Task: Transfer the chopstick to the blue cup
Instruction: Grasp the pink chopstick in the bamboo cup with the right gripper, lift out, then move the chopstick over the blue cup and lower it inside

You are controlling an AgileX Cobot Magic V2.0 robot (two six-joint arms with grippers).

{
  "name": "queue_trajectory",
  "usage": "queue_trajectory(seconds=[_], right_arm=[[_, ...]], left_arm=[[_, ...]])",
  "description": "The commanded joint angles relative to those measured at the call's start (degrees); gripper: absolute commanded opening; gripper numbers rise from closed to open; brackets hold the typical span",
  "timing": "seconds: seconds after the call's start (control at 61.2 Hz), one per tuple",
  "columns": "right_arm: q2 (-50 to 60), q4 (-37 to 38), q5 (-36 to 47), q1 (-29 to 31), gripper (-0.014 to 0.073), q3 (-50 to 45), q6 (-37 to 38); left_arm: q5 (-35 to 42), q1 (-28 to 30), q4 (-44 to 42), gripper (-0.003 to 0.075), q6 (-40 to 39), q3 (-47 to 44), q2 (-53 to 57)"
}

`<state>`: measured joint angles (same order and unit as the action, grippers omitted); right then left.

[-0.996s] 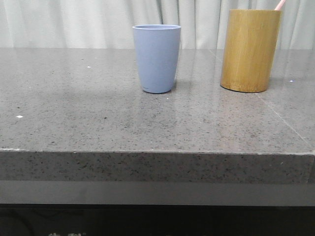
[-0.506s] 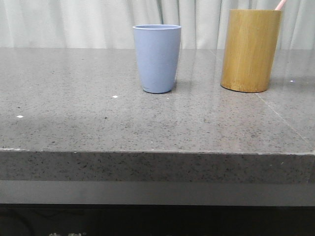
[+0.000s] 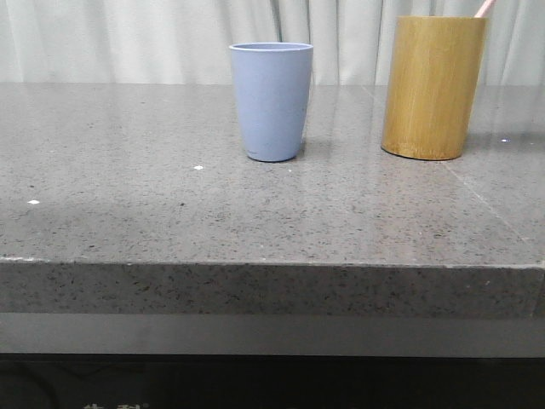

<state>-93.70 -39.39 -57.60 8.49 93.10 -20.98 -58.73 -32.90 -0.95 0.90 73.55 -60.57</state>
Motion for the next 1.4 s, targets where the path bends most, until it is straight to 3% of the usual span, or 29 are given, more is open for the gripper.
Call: queue_trajectory(seconds=[0.0,0.245,0.474,0.8,0.98,1.159,1.388], right_arm=[[2.2,-2.7,1.5,0.1,0.0120,2.0,-0.8],[2.4,-2.3,1.6,0.1,-0.0071,2.0,-0.8],[3.4,-0.6,-1.2,0.1,-0.0066,6.7,-0.8],[6.1,7.0,-11.2,-1.5,-0.0066,24.6,-0.8],[8.2,7.7,-10.9,-7.1,-0.0066,30.3,-0.8],[7.5,8.1,-9.0,-17.2,-0.0066,30.5,-0.8],[2.7,17.8,-6.1,-29.0,-0.0066,30.5,-0.7]], left_arm=[[3.9,-0.4,0.1,0.0240,-0.4,1.4,0.6],[3.9,-0.4,0.1,0.0240,-0.4,1.4,0.6],[3.9,-0.4,0.1,0.0241,-0.4,1.4,0.6],[3.9,-0.4,0.1,0.0240,-0.4,1.4,0.6],[3.9,-0.4,0.1,0.0241,-0.4,1.4,0.6],[4.0,-0.4,0.1,0.0240,-0.4,1.4,0.6],[4.0,-0.4,0.1,0.0240,-0.4,1.4,0.6]])
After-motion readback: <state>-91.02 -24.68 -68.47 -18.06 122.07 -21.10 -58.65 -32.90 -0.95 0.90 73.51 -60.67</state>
